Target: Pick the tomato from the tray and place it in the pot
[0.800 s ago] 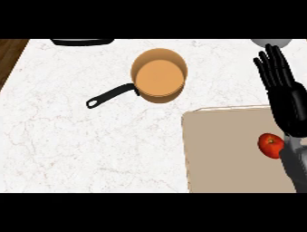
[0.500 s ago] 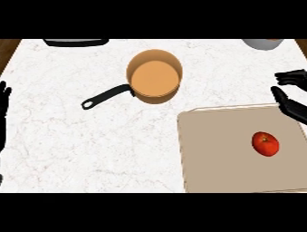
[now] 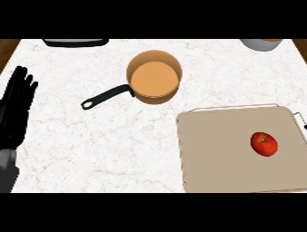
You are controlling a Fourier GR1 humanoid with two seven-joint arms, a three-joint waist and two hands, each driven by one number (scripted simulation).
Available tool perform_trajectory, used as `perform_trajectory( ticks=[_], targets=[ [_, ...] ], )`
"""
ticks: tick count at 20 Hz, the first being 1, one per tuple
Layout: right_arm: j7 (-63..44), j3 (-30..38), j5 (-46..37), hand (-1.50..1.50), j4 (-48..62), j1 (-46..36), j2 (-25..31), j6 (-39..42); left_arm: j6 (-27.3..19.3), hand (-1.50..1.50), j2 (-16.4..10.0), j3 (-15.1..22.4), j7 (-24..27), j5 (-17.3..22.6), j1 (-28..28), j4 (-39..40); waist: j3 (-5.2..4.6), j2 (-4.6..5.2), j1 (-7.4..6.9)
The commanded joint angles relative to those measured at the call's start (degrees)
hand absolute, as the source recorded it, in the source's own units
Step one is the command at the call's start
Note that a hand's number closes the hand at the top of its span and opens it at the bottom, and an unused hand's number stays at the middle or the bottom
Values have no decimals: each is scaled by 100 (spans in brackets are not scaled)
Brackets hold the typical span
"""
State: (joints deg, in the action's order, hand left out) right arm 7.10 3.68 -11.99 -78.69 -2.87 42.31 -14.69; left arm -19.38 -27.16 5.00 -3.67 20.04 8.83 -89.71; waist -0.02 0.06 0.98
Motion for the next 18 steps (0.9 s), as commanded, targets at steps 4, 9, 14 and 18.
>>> perform_trajectory(
  ticks=[4,9,14,18],
  targets=[
    [-1695,-361,-406,-150,-1427,44,526,889,-259,0,166,230,-730,-262,318,-431,-7,-21,-77],
    [-3240,-1006,-294,-150,-1716,-249,860,2203,44,0,27,44,-731,-85,437,-225,-22,1,-183],
    [-4678,-1742,-208,-150,-1849,-873,853,3341,-18,0,272,239,-594,-213,302,-303,-17,16,-293],
    [-5503,-2212,-27,-150,-1507,-1528,508,4195,140,0,132,14,-664,-141,512,-105,-11,26,-283]
  ],
)
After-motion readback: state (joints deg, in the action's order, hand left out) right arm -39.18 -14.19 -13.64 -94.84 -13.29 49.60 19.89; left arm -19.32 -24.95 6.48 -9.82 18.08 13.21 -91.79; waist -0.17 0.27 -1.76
